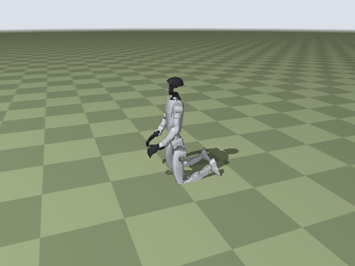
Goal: Static pose
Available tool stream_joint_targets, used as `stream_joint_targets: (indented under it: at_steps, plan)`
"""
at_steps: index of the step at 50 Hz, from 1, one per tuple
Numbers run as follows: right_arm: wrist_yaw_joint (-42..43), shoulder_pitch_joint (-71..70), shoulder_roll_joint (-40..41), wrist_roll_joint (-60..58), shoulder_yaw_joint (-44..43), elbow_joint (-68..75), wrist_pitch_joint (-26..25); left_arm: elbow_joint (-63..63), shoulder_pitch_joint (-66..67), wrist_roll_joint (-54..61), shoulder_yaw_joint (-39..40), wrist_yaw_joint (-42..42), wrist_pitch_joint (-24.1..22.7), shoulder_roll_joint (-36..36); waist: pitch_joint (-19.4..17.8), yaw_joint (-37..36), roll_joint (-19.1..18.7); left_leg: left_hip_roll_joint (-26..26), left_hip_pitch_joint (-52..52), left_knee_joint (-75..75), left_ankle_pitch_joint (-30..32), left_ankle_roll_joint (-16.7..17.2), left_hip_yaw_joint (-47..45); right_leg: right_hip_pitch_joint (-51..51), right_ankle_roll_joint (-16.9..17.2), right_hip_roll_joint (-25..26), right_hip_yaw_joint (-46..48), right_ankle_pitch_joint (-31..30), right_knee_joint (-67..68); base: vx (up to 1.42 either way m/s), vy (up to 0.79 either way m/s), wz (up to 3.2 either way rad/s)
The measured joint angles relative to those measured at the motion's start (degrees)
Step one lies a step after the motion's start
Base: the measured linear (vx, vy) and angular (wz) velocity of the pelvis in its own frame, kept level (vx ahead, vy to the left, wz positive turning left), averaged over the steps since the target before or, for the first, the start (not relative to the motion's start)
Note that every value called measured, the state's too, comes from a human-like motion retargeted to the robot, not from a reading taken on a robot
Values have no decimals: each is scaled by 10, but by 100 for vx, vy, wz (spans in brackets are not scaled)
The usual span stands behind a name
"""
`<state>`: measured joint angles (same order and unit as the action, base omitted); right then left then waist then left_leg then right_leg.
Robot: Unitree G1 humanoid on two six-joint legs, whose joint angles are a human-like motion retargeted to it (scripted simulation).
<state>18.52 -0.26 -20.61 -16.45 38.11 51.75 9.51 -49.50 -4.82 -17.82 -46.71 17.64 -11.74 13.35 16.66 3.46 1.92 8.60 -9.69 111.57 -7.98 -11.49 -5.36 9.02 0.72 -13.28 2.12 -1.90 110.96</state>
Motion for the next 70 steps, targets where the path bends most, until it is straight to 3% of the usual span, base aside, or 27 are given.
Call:
stream_joint_targets:
  at_steps: [33, 70]
  plan:
    - [1, -3, 4, -15, 6, -26, 5, 13, 25, -17, 12, 7, -2, 27, 6, 2, -6, -30, -4, -9, 43, 38, -2, 9, -20, -26, -7, 22, 4, 0, 0, 0]
    - [7, -6, 3, -31, 19, -41, 5, 22, 36, -32, 18, 33, -2, 41, 14, 6, -4, -41, -5, -11, 57, 46, -5, 16, -29, -25, -17, 21, 8, 0, 0, 0]
